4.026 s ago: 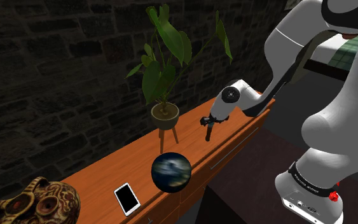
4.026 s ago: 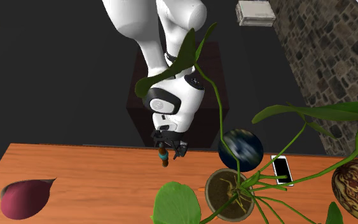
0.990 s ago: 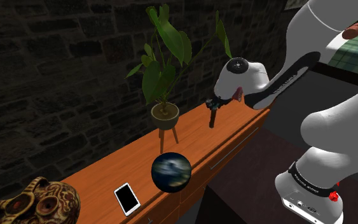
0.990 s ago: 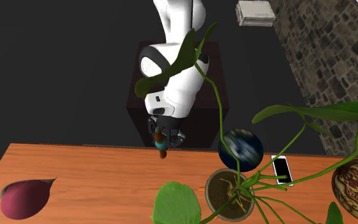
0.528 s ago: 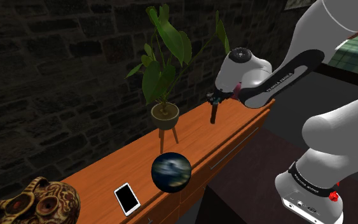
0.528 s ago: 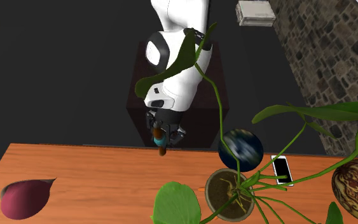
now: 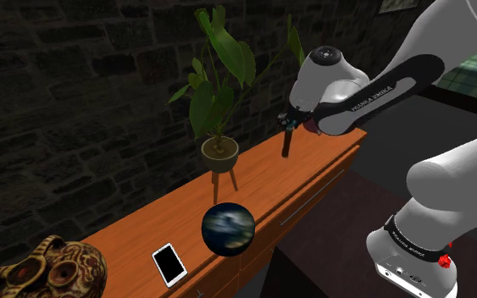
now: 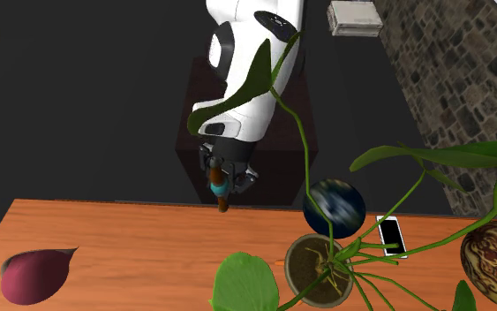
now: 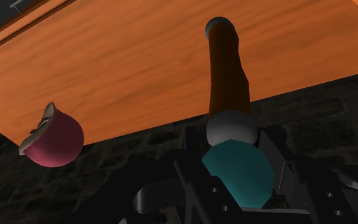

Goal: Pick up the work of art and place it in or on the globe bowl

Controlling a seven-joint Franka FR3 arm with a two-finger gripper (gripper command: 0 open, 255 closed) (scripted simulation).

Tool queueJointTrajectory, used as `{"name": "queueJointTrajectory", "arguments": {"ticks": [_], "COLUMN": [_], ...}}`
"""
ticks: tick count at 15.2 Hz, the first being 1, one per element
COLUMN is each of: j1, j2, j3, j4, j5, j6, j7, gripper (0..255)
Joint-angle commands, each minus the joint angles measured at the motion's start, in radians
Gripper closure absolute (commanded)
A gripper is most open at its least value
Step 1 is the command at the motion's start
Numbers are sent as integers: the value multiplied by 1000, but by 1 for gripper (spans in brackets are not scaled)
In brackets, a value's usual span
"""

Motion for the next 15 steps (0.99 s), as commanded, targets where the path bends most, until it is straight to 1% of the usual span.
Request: {"name": "queueJointTrajectory", "arguments": {"ticks": [1, 2, 9, 12, 15], "j1": [41, 46, 134, 158, 170], "j2": [-30, -33, -67, -62, -44], "j3": [-32, -36, 118, 190, 267], "j4": [4, 5, 36, 70, 116], "j5": [52, 56, 107, 119, 119], "j6": [-32, -36, -144, -194, -246], "j7": [-46, -50, 126, 205, 287], "gripper": [255, 255, 255, 255, 255]}}
